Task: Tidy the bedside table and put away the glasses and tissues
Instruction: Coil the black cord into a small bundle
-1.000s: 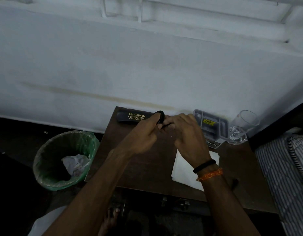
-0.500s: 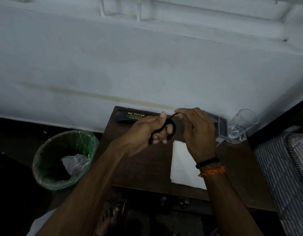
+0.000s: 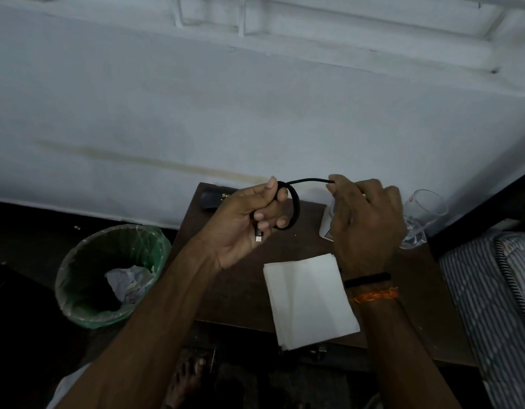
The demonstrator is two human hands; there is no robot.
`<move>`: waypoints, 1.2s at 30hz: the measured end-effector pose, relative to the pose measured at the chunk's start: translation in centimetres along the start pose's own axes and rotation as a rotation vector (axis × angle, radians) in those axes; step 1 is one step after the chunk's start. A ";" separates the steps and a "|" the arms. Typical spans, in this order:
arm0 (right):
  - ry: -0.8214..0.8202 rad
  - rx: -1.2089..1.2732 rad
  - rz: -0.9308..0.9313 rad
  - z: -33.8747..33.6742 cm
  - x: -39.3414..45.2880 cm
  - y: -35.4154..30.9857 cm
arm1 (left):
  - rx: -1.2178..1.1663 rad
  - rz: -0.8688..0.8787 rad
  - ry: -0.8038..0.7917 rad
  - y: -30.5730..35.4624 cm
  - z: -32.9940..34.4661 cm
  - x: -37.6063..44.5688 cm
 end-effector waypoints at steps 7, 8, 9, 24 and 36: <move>-0.069 0.006 -0.034 0.4 0.1 1.7 | 0.042 -0.031 0.055 -0.2 0.4 -0.3; -0.098 0.038 -0.023 0.4 0.1 1.9 | 0.043 -0.030 0.054 -0.2 0.4 -0.3; -0.126 0.072 -0.013 0.5 0.0 2.1 | 0.045 -0.029 0.055 -0.2 0.5 -0.3; -0.261 0.132 0.251 1.5 -0.9 5.5 | 0.070 -0.008 0.054 -0.6 0.3 -0.1; -0.275 0.101 0.043 -0.2 1.0 2.9 | -0.301 0.042 -0.056 1.1 0.1 0.0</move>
Point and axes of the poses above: each hand's wrist, its own x-axis towards the middle knuckle, its own z-axis out of the palm, y = z × x, the point moved 4 cm from there along x, towards the middle knuckle, and after that the axes turned 6 degrees about -x, right-handed, at the moved point
